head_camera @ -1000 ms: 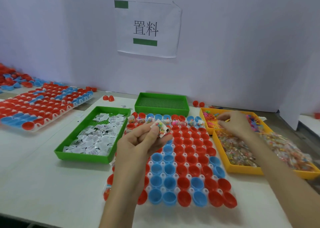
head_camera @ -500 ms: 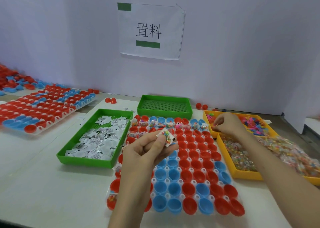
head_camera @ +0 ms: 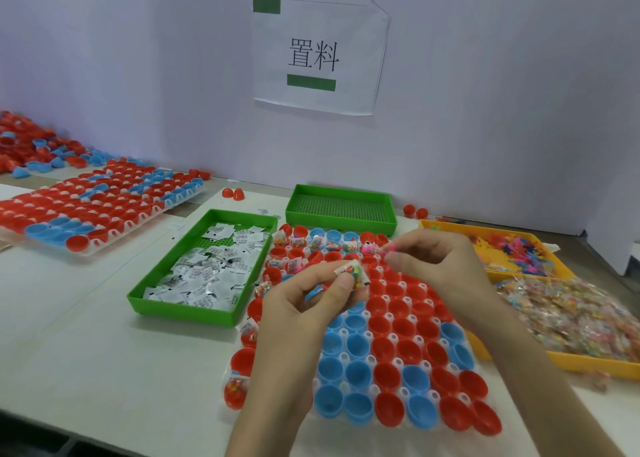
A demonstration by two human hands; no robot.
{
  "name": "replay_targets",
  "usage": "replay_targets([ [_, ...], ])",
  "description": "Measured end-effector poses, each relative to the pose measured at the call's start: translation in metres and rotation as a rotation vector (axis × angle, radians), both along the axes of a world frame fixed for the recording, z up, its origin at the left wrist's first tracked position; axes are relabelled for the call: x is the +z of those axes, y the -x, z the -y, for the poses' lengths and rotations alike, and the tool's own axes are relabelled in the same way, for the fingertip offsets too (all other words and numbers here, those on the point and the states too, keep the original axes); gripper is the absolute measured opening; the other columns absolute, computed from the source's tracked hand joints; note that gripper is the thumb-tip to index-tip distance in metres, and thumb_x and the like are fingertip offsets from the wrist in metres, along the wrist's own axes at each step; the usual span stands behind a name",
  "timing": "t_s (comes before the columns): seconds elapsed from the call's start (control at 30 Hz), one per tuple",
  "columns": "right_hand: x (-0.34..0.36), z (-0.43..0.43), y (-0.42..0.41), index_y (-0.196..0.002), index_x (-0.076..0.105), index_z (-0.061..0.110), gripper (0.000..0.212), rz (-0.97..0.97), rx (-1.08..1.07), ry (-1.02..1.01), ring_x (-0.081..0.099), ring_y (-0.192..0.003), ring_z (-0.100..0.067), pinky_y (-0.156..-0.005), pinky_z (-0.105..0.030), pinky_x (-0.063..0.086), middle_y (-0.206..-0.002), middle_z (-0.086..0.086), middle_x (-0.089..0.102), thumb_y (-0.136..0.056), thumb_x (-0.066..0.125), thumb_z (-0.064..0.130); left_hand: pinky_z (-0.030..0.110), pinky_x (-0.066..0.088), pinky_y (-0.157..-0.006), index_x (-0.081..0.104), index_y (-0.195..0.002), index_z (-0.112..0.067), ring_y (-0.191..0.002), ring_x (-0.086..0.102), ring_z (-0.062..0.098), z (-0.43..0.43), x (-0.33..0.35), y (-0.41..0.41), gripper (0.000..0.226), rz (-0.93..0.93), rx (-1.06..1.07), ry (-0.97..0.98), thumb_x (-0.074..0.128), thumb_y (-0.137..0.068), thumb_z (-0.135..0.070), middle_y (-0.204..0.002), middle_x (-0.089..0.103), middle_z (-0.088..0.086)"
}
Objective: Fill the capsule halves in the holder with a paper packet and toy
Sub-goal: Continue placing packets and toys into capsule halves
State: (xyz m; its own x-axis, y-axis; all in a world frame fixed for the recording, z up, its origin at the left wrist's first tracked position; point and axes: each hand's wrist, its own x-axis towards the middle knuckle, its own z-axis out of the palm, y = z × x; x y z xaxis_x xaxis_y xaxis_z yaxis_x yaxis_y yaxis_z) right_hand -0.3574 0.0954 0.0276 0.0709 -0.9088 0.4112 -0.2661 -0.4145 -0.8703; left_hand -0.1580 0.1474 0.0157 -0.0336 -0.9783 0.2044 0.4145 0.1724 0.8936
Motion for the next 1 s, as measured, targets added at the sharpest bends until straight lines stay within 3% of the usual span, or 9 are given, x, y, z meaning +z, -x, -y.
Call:
replay_targets([
  [0.1, 0.000, -0.013, -0.017, -0.088, 0.080, 0.024, 0.018, 0.077, 0.100, -0.017, 0.074, -0.086, -0.016, -0.076, -0.020, 0.057, -0.091, -0.002, 0.078, -0.070, 0.081, 0.026, 0.019, 0.055, -0.073, 0.080, -0.087, -0.016, -0.077, 0.073, 0.011, -0.002, -0.002, 0.001, 0.016, 0.089, 0.018, 0.043, 0.075, -0.075, -0.024, -0.081, 0.076, 0.004],
  [0.27, -0.004, -0.023, -0.031, -0.080, 0.081, 0.029, 0.015, 0.154, 0.154, 0.004, 0.073, -0.076, -0.008, -0.069, -0.015, 0.055, -0.081, 0.002, 0.077, -0.069, 0.080, 0.019, 0.019, 0.055, -0.066, 0.076, -0.089, -0.011, -0.070, 0.073, 0.017, -0.002, -0.004, 0.001, 0.025, 0.140, 0.110, 0.089, 0.078, -0.068, -0.023, -0.071, 0.073, 0.007],
  [0.4, -0.007, -0.024, -0.035, -0.087, 0.082, 0.028, 0.016, 0.118, 0.159, -0.015, 0.073, -0.083, -0.008, -0.072, -0.015, 0.054, -0.085, 0.003, 0.078, -0.074, 0.077, 0.021, 0.019, 0.055, -0.064, 0.075, -0.076, -0.012, -0.067, 0.072, 0.015, -0.001, -0.009, 0.003, 0.007, 0.204, 0.177, 0.092, 0.081, -0.076, -0.008, -0.070, 0.074, 0.005],
  [0.47, -0.007, -0.025, -0.035, -0.088, 0.082, 0.029, 0.015, 0.105, 0.177, -0.024, 0.073, -0.085, -0.006, -0.074, -0.014, 0.053, -0.087, 0.004, 0.078, -0.078, 0.074, 0.021, 0.018, 0.055, -0.064, 0.076, -0.074, -0.015, -0.068, 0.073, 0.015, -0.002, -0.010, 0.004, 0.012, 0.240, 0.202, 0.102, 0.080, -0.079, -0.005, -0.071, 0.074, 0.005],
  [0.6, -0.004, -0.028, -0.031, -0.099, 0.079, 0.021, 0.018, 0.116, 0.232, -0.079, 0.073, -0.093, -0.013, -0.080, -0.022, 0.057, -0.094, 0.000, 0.078, -0.085, 0.068, 0.022, 0.020, 0.056, -0.066, 0.077, -0.075, -0.023, -0.069, 0.074, 0.016, -0.004, -0.009, 0.005, 0.017, 0.294, 0.272, 0.116, 0.079, -0.081, -0.008, -0.071, 0.075, -0.001],
  [0.77, -0.004, -0.031, -0.035, -0.100, 0.075, 0.007, 0.027, 0.096, 0.241, -0.093, 0.075, -0.084, -0.014, -0.073, -0.019, 0.056, -0.089, -0.002, 0.077, -0.073, 0.078, 0.012, 0.020, 0.057, -0.064, 0.076, -0.075, -0.022, -0.066, 0.073, 0.011, -0.006, -0.010, 0.006, 0.014, 0.367, 0.358, 0.144, 0.078, -0.083, -0.010, -0.068, 0.074, -0.005],
  [0.9, -0.006, -0.030, -0.038, -0.095, 0.075, 0.002, 0.016, 0.106, 0.252, -0.061, 0.075, -0.080, -0.016, -0.073, -0.019, 0.056, -0.085, -0.005, 0.077, -0.080, 0.074, -0.001, 0.025, 0.059, -0.067, 0.075, -0.080, -0.019, -0.069, 0.073, 0.012, -0.005, -0.011, 0.004, 0.008, 0.384, 0.345, 0.144, 0.076, -0.085, -0.013, -0.071, 0.074, -0.004],
  [1.0, -0.006, -0.031, -0.038, -0.093, 0.076, 0.004, 0.015, 0.102, 0.236, -0.020, 0.074, -0.080, -0.014, -0.072, -0.019, 0.056, -0.084, -0.003, 0.077, -0.079, 0.075, 0.004, 0.024, 0.059, -0.069, 0.074, -0.083, -0.018, -0.074, 0.074, 0.015, -0.005, -0.009, 0.002, 0.004, 0.347, 0.281, 0.144, 0.077, -0.084, -0.015, -0.077, 0.075, 0.000],
])
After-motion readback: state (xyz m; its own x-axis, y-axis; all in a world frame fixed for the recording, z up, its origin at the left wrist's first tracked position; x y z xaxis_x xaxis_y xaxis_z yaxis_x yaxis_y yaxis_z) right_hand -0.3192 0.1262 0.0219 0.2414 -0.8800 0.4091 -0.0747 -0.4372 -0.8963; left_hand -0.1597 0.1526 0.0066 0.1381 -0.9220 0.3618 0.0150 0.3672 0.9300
